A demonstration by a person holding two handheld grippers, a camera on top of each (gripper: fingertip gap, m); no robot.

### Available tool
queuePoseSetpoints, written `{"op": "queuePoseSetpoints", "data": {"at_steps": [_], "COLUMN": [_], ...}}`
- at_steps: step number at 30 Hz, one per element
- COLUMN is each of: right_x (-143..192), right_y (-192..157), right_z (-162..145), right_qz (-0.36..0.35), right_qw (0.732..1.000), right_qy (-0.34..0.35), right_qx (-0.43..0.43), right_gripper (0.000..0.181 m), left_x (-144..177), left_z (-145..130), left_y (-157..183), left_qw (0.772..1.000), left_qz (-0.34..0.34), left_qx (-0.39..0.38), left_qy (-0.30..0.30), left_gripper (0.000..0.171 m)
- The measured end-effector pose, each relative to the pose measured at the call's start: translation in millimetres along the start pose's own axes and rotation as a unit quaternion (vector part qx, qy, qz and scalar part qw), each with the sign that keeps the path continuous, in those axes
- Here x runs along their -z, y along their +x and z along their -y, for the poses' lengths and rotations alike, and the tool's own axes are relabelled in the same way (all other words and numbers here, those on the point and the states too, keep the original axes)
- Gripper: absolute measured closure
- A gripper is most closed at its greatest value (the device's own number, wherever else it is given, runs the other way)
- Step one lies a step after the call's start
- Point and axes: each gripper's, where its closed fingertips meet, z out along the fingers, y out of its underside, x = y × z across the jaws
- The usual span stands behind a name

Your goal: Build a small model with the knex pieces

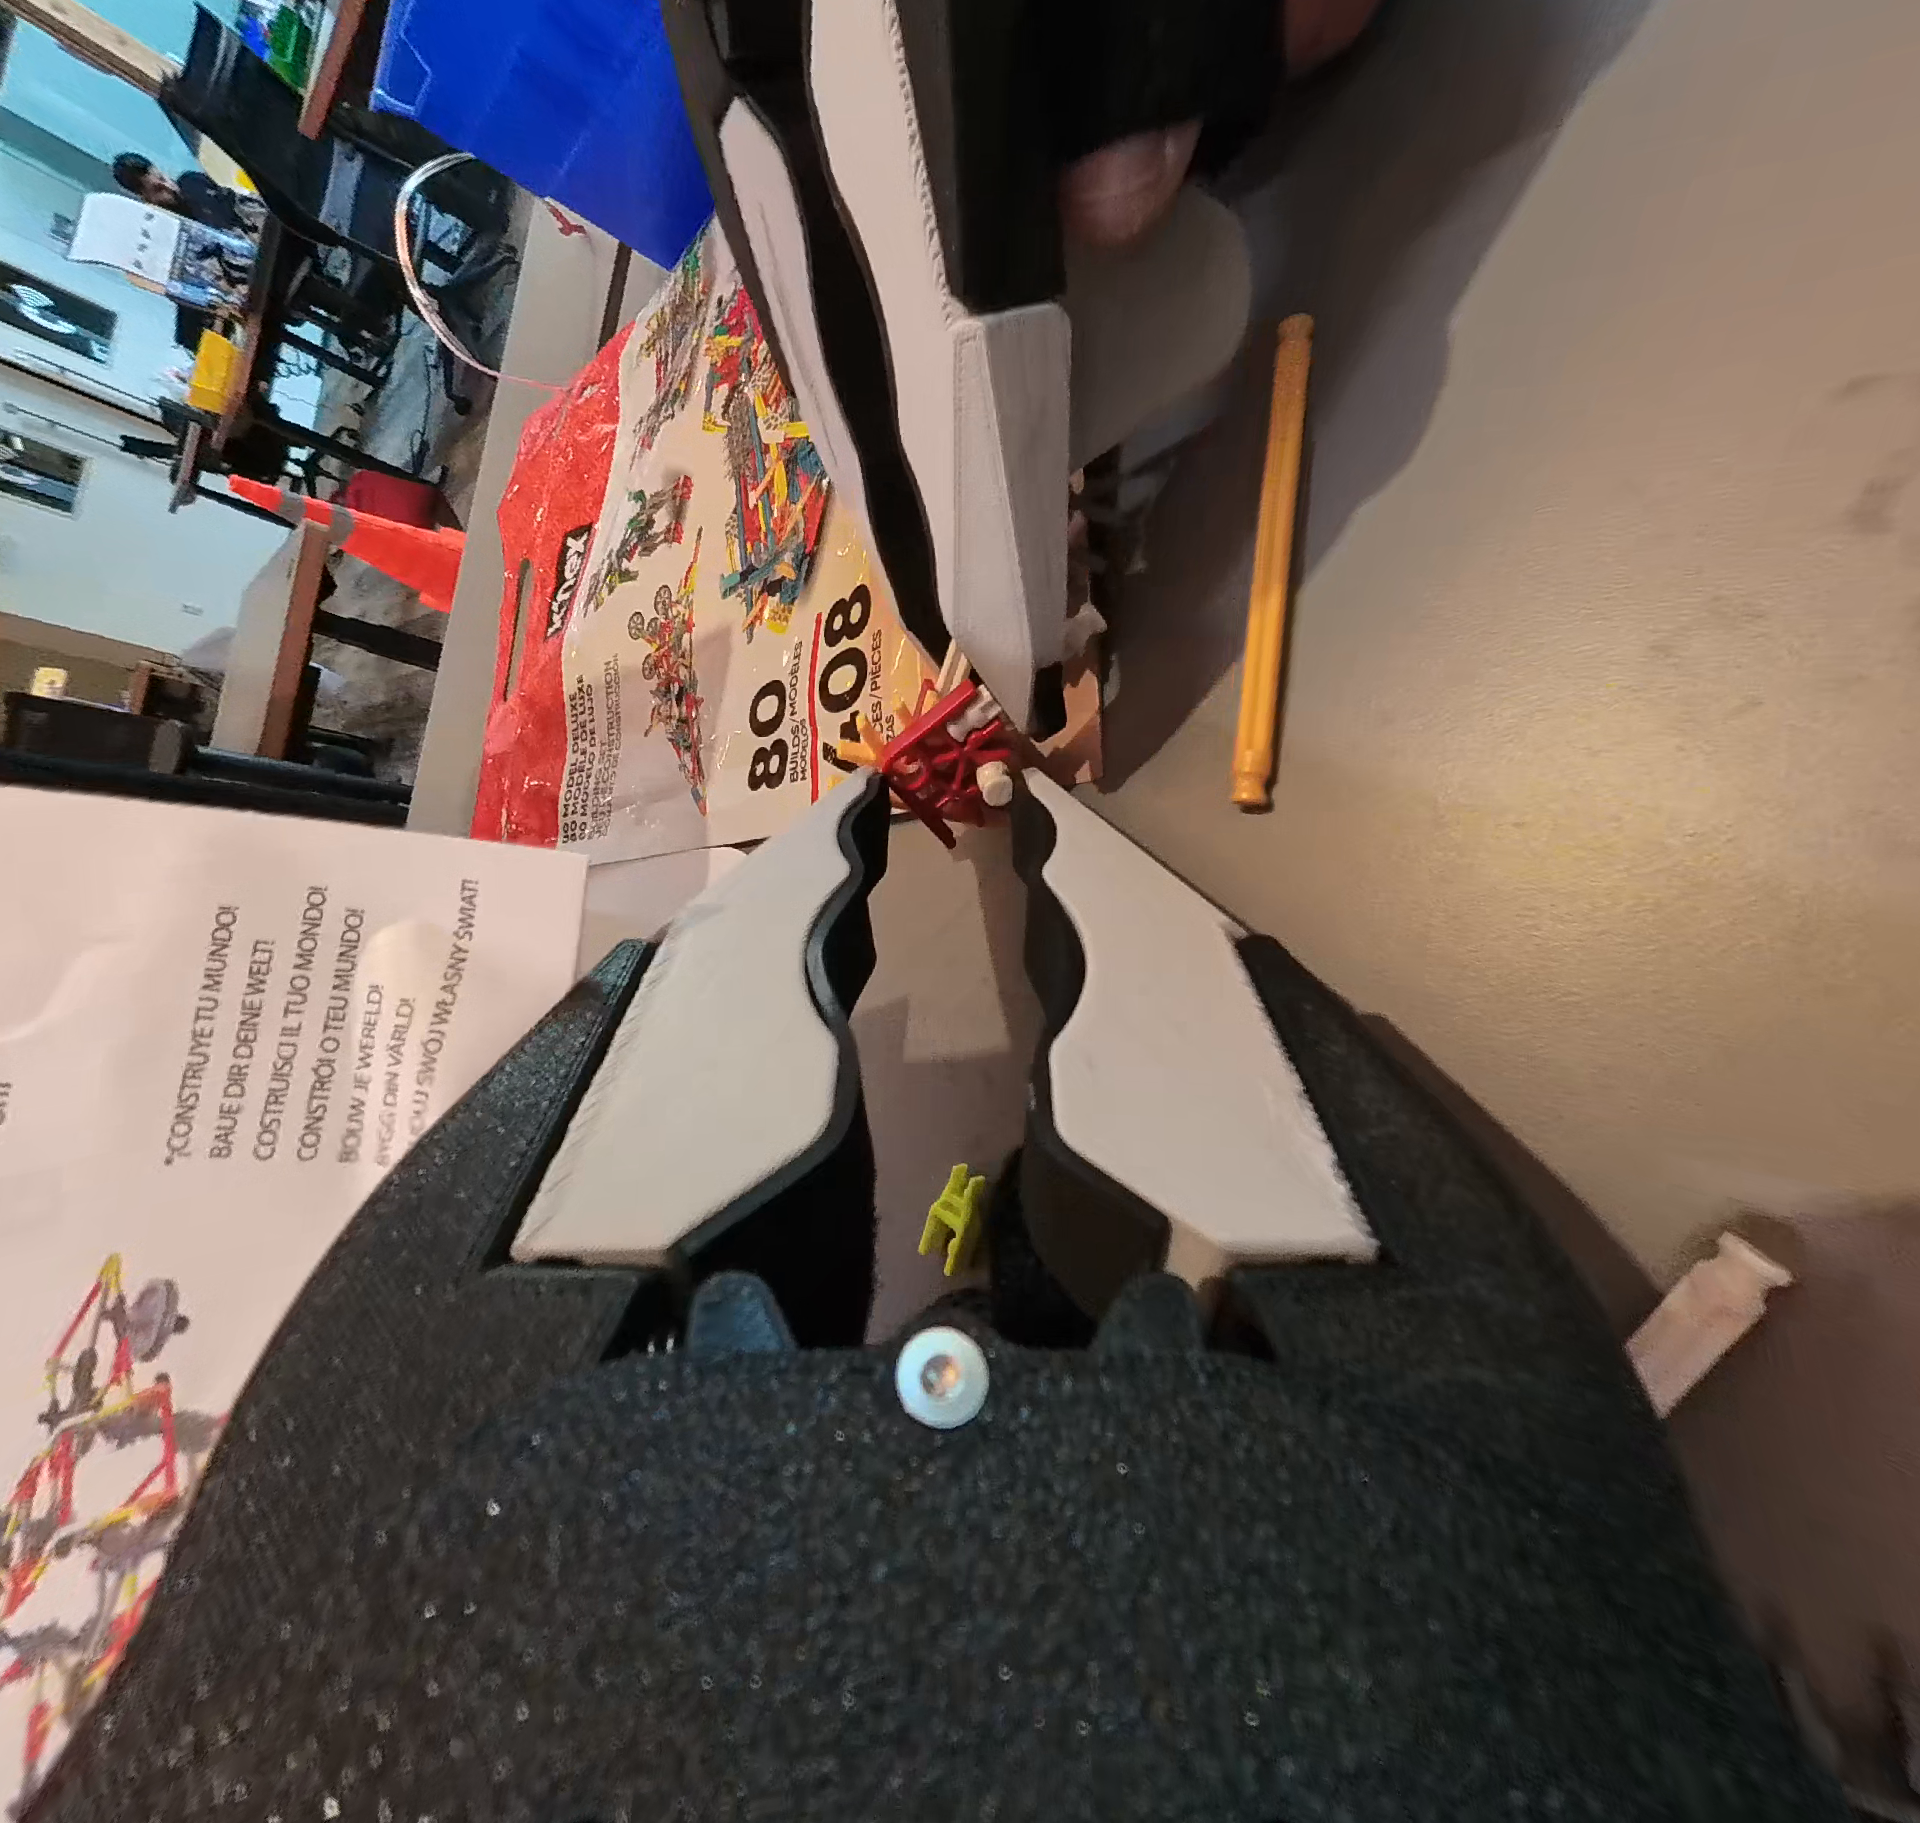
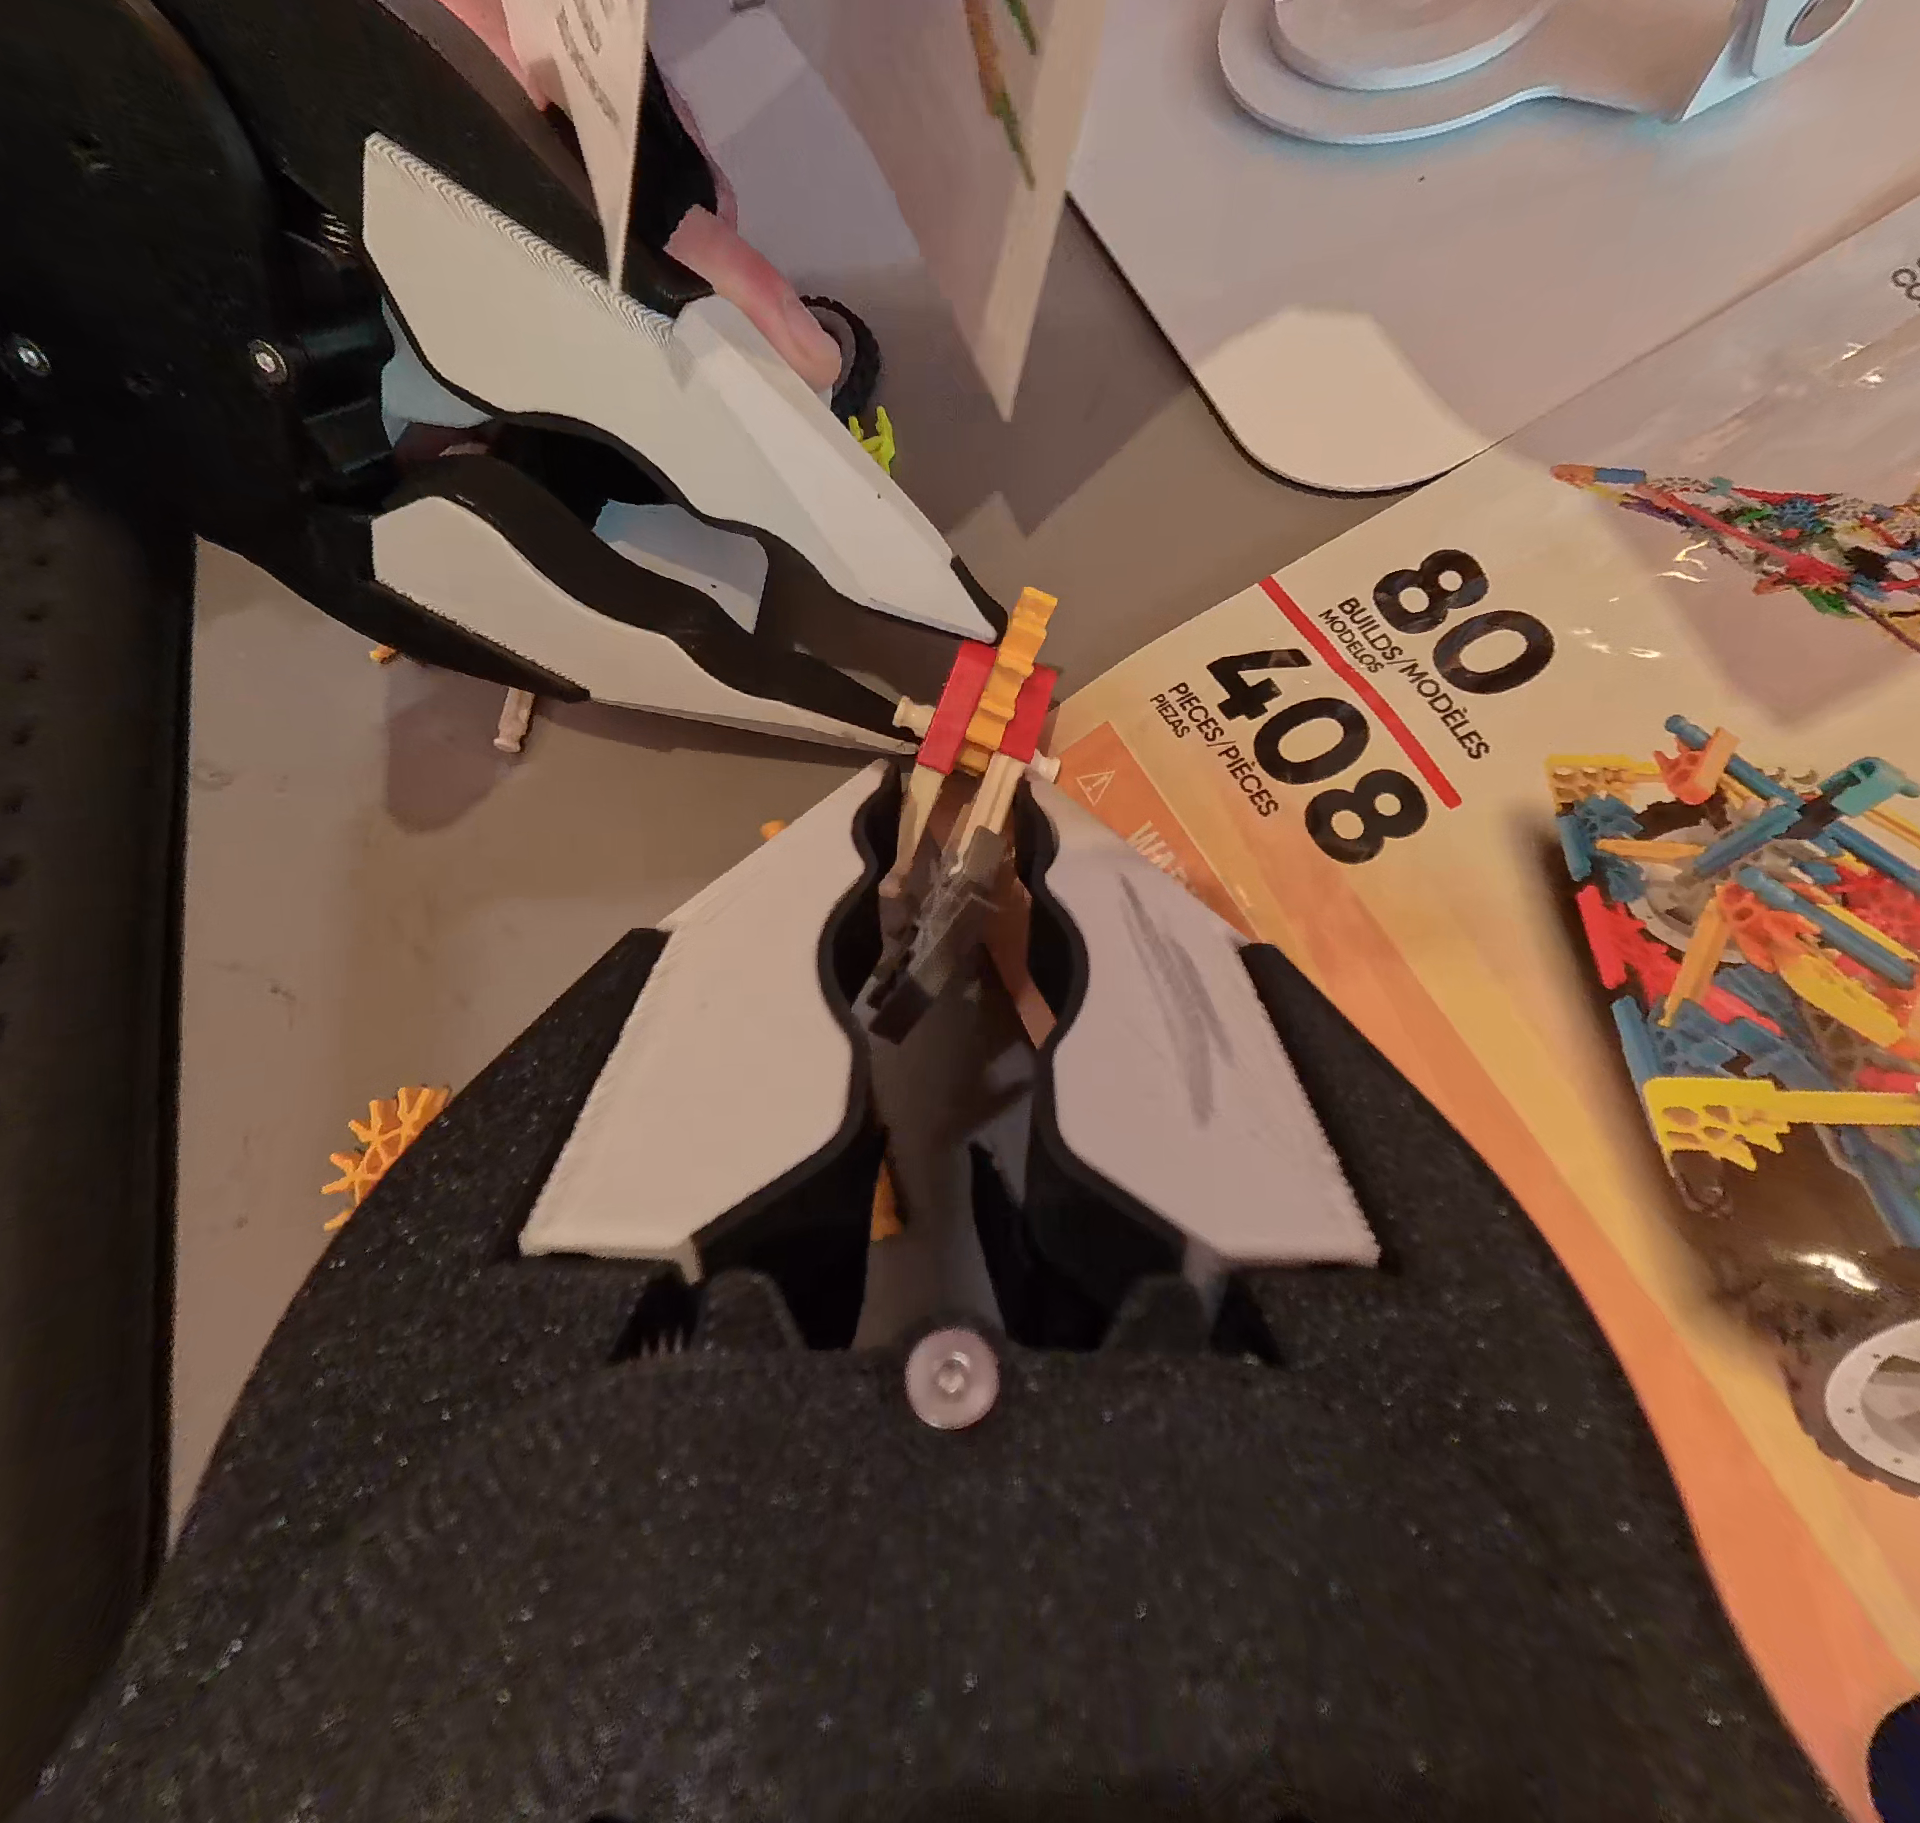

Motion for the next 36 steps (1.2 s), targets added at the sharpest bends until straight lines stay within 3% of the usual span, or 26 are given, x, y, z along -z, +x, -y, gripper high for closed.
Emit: {"op": "queuePoseSetpoints", "data": {"at_steps": [23, 36], "right_x": [3.8, 2.5], "right_y": [0.9, 2.7], "right_z": [-0.2, 4.0], "right_qz": [0.001, -0.019], "right_qw": [1.0, 1.0], "right_qy": [0.006, 0.008], "right_qx": [-0.024, -0.014], "right_gripper": [0.161, 0.163], "left_x": [-1.6, -2.8], "left_z": [-4.1, -7.7], "left_y": [-1.3, -1.4], "left_qw": [1.0, 0.999], "left_qz": [0.017, 0.006], "left_qx": [-0.006, 0.033], "left_qy": [0.005, 0.002], "left_gripper": [0.149, 0.149]}}
